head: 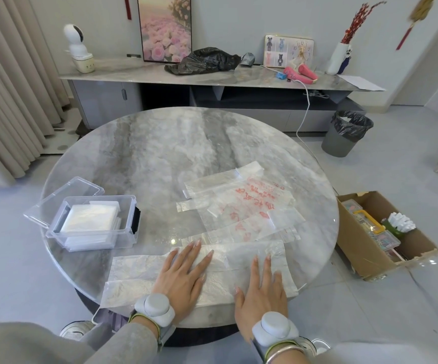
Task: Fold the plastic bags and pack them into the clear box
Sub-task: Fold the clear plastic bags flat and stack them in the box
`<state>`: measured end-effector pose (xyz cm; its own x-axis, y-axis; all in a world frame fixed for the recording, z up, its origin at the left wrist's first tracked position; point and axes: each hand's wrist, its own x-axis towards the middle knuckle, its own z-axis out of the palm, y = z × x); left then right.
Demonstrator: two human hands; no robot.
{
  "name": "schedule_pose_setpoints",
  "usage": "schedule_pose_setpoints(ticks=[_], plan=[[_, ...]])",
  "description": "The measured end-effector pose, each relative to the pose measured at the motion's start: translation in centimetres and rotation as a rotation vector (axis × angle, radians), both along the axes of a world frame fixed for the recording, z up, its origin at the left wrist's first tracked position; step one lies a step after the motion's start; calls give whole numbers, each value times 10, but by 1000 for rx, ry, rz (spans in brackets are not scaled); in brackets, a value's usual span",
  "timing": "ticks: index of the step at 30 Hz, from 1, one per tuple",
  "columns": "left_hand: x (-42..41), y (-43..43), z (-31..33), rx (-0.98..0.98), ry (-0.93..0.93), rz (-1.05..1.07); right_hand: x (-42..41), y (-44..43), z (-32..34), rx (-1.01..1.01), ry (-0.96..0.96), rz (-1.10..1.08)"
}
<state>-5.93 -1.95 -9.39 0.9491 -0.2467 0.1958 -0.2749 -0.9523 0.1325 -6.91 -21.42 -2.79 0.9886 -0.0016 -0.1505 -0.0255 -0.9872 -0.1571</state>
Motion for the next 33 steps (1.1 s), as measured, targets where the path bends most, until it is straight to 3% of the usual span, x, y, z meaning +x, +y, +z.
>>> schedule_pose_setpoints(ticks=[3,6,10,16,25,29,33], plan=[[1,1,-1,-3,4,-1,7,-2,18,22,-21,199],[1,1,-1,-14,6,-6,14,-4,28,60,41,535],[2,3,-2,-8,5,-14,18,0,29,-98,103,779],[1,4,2,-12,16,-22,18,12,21,-297,141,765],[-5,6,15,-68,-10,-21,23,12,-17,-198,-70,688],[-7,11,31,-224,-51,-91,30,10,-1,-151,-64,672],[0,24,49,-178,41,-171,40,8,28,-100,-28,690]])
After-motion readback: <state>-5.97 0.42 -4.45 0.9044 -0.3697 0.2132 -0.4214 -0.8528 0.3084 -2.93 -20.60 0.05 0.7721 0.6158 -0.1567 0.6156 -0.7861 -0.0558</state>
